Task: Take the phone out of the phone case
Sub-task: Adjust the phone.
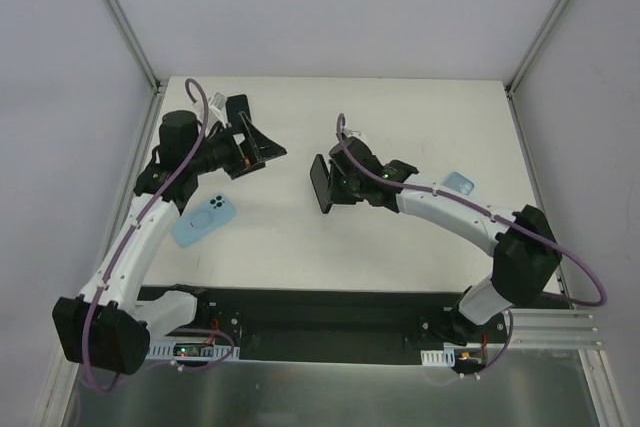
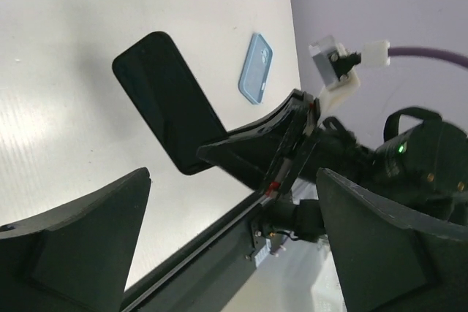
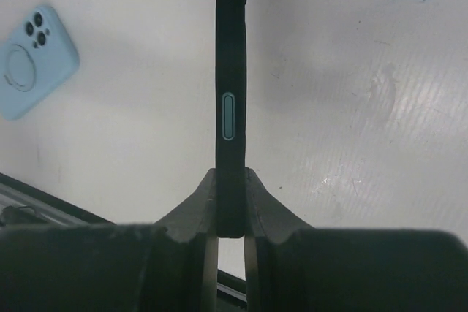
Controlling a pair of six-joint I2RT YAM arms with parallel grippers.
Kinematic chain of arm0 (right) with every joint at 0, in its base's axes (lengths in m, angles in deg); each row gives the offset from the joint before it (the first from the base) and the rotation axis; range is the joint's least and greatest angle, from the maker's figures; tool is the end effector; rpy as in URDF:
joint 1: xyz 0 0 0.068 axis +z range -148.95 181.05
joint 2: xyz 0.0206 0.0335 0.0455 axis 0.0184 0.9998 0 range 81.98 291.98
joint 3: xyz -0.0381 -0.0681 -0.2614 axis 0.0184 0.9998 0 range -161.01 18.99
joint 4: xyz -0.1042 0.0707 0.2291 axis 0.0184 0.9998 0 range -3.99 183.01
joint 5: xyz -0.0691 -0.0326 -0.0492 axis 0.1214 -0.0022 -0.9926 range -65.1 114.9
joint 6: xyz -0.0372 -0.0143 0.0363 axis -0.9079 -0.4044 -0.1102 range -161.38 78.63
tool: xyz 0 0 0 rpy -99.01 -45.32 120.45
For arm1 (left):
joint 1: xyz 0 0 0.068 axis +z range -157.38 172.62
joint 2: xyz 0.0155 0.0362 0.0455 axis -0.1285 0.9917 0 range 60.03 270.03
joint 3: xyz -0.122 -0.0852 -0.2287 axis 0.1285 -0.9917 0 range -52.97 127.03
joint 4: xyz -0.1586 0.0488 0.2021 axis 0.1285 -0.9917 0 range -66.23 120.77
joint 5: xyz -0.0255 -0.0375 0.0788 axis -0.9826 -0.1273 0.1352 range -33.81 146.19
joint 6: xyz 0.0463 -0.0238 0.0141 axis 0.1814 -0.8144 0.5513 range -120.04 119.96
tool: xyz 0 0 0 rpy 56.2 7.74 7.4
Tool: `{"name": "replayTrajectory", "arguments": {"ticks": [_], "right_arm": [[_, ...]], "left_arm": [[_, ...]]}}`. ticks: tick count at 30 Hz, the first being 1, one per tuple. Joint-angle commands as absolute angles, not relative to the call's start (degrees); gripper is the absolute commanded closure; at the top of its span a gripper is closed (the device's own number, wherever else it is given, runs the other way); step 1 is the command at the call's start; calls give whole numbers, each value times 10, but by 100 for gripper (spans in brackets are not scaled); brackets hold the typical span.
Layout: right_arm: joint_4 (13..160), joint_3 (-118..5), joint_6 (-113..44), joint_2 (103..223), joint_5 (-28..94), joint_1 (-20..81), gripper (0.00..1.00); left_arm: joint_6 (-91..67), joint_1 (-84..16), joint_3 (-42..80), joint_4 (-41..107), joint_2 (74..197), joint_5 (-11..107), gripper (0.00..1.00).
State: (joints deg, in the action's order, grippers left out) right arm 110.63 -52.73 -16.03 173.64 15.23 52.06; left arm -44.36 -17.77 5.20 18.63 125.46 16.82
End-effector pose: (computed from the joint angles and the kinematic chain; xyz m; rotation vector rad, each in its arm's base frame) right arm 0.2287 0.2730 0.2737 -0.4463 2.3394 0.4575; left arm 0.2484 -0.0685 0.3485 -0.0983 2.0441 -1.2760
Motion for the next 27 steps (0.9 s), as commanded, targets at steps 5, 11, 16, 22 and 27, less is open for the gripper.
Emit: {"name": "replayTrajectory", "arguments": {"ticks": [5, 11, 16, 22, 27], "right_arm": [[936, -474, -122, 1634, 328, 458, 99], [826, -431, -94, 1607, 461, 420, 99], [735, -403, -39, 1592, 531, 400, 99], [684, -377, -1, 1565, 533, 389, 98], [614, -357, 58, 1567, 528, 386, 99]], "left_arm": [[-353, -177, -31, 236, 1149, 237, 10], [-365, -172, -31, 247, 1136, 191, 6], [-441, -172, -53, 347, 1215, 45, 18], [-589, -167, -120, 538, 1226, 16, 18], [-716, -166, -203, 722, 1239, 36, 18]]}}
